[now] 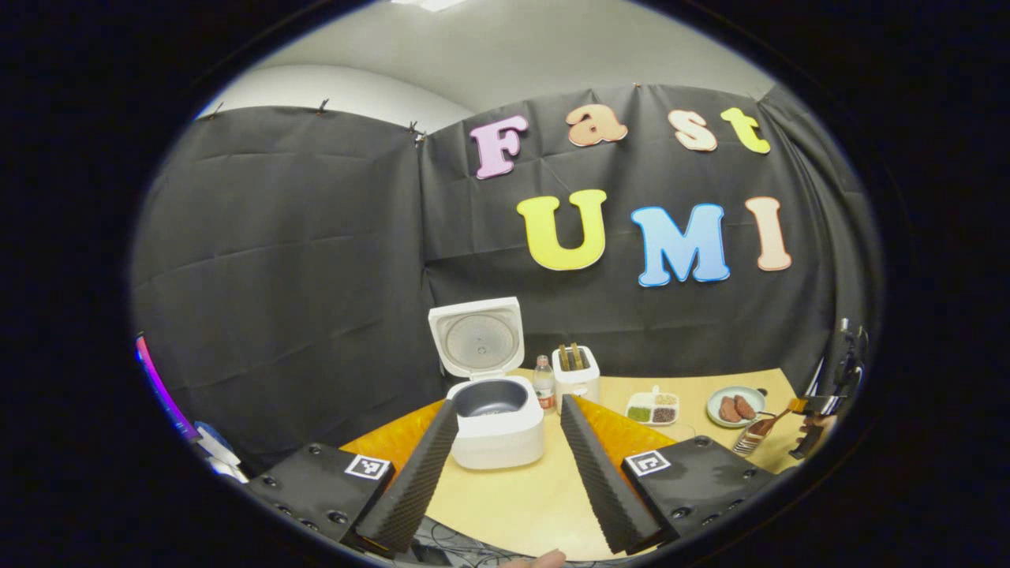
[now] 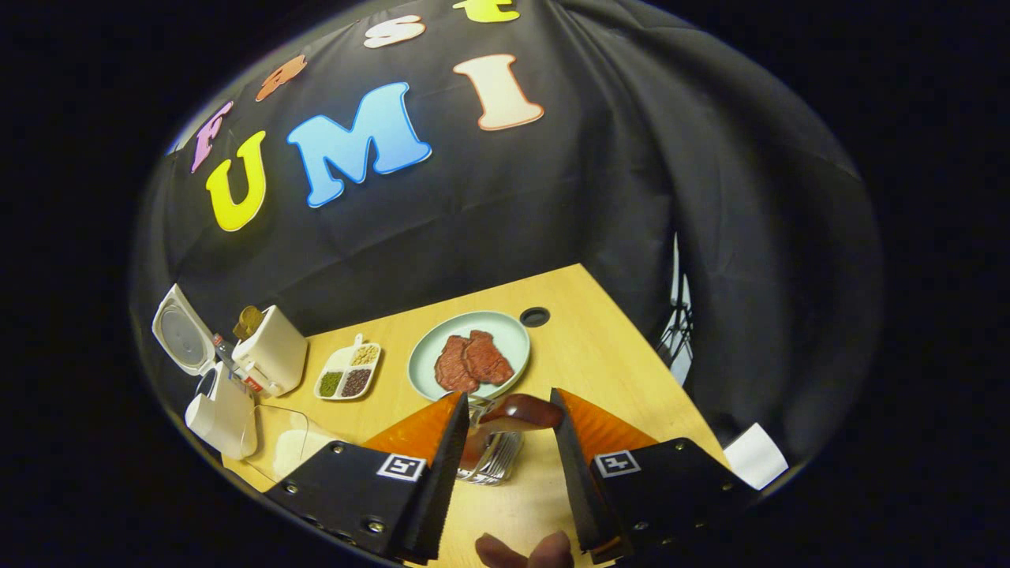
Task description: Close the left gripper, press the button to open the rice cooker; take a wooden spoon from the chopstick holder with the right hand, scoop a spoonful of rice and pour it into the rice cooker, then put the wooden spoon back into the chopstick holder.
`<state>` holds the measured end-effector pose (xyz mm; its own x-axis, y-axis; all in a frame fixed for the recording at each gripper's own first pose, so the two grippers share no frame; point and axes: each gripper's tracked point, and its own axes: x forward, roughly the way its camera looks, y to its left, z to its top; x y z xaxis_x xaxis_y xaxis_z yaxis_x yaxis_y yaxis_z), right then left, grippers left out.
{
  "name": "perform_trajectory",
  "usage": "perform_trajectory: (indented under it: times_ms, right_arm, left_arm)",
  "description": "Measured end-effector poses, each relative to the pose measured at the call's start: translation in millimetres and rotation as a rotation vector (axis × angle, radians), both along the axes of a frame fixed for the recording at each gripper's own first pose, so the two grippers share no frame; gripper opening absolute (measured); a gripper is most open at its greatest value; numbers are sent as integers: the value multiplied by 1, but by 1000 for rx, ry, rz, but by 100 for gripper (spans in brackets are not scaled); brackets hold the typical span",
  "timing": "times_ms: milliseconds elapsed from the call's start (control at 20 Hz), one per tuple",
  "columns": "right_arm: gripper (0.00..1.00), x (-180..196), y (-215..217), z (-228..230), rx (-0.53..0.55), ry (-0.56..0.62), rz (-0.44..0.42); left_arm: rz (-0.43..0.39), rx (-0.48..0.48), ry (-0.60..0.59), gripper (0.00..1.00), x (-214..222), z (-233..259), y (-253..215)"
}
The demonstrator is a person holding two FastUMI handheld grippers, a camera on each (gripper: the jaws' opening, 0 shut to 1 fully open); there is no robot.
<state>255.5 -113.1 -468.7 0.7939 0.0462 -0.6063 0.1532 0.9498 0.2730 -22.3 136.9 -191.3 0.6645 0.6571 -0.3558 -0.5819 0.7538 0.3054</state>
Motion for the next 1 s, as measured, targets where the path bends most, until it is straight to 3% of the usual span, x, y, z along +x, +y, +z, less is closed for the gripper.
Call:
perform_trajectory:
  times_ms: [100, 150, 350, 650, 800, 1000]
  right_arm:
    - [89, 2, -15, 26, -46, -83, -37]
    - [96, 3, -19, 39, -60, -129, -48]
    - [97, -7, -16, 95, -81, -232, -24]
    - [96, -39, 36, 203, -95, -473, 75]
    - [96, -60, 73, 227, -104, -486, 111]
    - [96, -87, 111, 282, -197, -558, 76]
  left_arm:
    - [1, -3, -5, 94, 1, 1, 4]
    - [1, -5, -8, 94, 2, 0, 4]
    - [-11, 0, -28, 94, 10, 4, 9]
    - [-36, -10, -101, 94, 35, 21, 36]
    - [-65, -19, -158, 94, 53, 30, 66]
    - [-84, -32, -252, 93, 77, 46, 137]
